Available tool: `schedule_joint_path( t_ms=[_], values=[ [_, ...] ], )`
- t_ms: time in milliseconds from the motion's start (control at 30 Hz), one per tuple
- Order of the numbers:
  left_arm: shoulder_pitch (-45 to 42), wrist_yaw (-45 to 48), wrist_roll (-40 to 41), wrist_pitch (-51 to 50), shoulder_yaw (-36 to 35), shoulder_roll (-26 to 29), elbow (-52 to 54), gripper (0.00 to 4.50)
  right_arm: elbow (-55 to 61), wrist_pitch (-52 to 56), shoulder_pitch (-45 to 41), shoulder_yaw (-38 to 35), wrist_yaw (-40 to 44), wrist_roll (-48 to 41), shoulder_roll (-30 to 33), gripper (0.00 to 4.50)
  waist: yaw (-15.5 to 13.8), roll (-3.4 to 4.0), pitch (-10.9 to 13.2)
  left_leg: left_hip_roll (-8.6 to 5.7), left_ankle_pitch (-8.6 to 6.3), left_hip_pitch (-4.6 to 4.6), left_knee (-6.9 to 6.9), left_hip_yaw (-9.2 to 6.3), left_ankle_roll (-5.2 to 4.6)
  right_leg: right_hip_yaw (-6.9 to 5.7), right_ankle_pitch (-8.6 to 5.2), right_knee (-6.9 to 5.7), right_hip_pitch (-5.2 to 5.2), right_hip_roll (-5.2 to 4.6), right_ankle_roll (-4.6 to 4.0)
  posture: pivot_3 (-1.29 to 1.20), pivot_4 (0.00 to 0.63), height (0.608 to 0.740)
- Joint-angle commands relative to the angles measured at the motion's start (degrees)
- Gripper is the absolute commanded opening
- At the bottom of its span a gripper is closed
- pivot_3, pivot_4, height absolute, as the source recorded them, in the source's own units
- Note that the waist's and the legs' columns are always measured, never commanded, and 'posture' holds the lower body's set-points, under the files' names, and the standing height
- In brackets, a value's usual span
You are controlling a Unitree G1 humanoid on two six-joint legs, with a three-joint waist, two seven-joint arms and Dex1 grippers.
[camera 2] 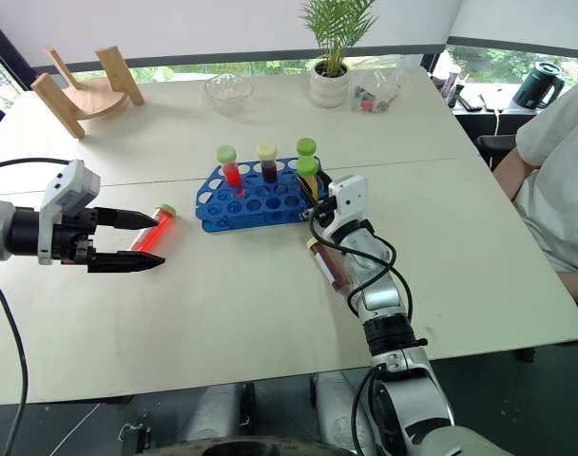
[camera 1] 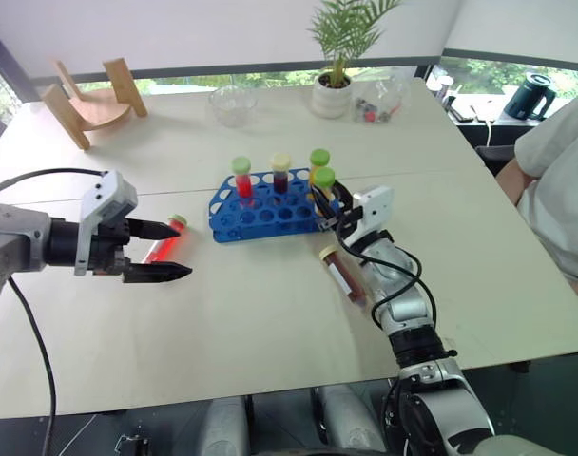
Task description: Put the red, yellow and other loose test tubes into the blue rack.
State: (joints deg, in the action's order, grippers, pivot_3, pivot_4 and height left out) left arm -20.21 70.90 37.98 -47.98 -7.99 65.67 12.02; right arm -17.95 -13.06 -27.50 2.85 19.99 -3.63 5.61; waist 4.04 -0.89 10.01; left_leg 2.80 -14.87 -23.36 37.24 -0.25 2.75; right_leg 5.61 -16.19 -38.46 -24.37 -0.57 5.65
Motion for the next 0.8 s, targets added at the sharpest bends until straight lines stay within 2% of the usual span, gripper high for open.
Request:
schedule_joint_path(
  t_ms=[33,200,233,400,533,667,800],
  values=[
    [-0.04,0.31,0.05,0.88,-1.77,0.46,-0.04,4.50,1.93,-1.07,-0.78,-0.47,-0.07,-0.58,0.07,0.84,0.00,0.00,0.00,0.00,0.00,0.00,0.00,0.00,0.00,0.00,0.00,0.00,0.00,0.00,0.00,0.00,0.150,0.740],
    [-0.05,0.55,-0.01,1.08,-1.63,0.48,-0.23,4.50,3.30,-0.66,0.71,-0.16,-0.18,-0.48,-0.11,0.84,0.00,0.00,0.00,0.00,0.00,0.00,0.00,0.00,0.00,0.00,0.00,0.00,0.00,0.00,0.00,0.00,0.150,0.740],
    [-0.09,0.58,-0.04,1.15,-1.54,0.43,-0.28,4.50,3.37,-0.60,0.77,-0.26,-0.32,-0.45,-0.07,1.86,0.01,0.00,0.00,0.00,0.00,0.00,0.00,0.00,0.00,0.00,0.00,0.00,0.00,0.00,0.00,0.00,0.150,0.740],
    [-0.37,0.59,0.00,1.23,-1.16,0.10,-0.38,4.50,4.57,0.01,0.56,-0.88,-0.80,-0.34,0.85,4.41,0.01,0.00,0.00,0.00,0.00,0.00,0.00,0.00,0.00,0.00,0.00,0.00,0.00,0.00,0.00,0.00,0.150,0.740],
    [0.16,0.07,-0.26,1.55,-1.02,-0.39,0.03,4.50,9.80,3.01,1.33,-1.15,0.26,-1.15,2.90,4.47,-0.06,0.00,0.00,0.00,0.00,0.00,0.00,0.00,0.00,0.00,0.00,0.00,0.00,0.00,0.00,0.00,0.150,0.740],
    [0.26,-0.79,-0.14,1.43,-0.49,-1.59,0.63,4.50,23.50,13.66,2.75,-3.31,4.67,-5.50,9.89,4.47,-0.21,0.01,0.01,-0.02,0.00,-0.03,0.01,-0.01,0.00,0.00,0.00,0.01,0.00,-0.03,0.00,0.00,0.150,0.740],
    [-1.40,-0.42,-1.03,2.48,1.60,-2.74,0.27,4.50,31.60,29.62,0.43,-8.41,10.99,-15.80,19.71,4.47,-0.24,0.02,0.01,-0.02,0.00,-0.03,0.04,-0.01,0.00,0.00,0.00,0.00,0.01,-0.03,0.01,0.00,0.150,0.740]
  ],
)
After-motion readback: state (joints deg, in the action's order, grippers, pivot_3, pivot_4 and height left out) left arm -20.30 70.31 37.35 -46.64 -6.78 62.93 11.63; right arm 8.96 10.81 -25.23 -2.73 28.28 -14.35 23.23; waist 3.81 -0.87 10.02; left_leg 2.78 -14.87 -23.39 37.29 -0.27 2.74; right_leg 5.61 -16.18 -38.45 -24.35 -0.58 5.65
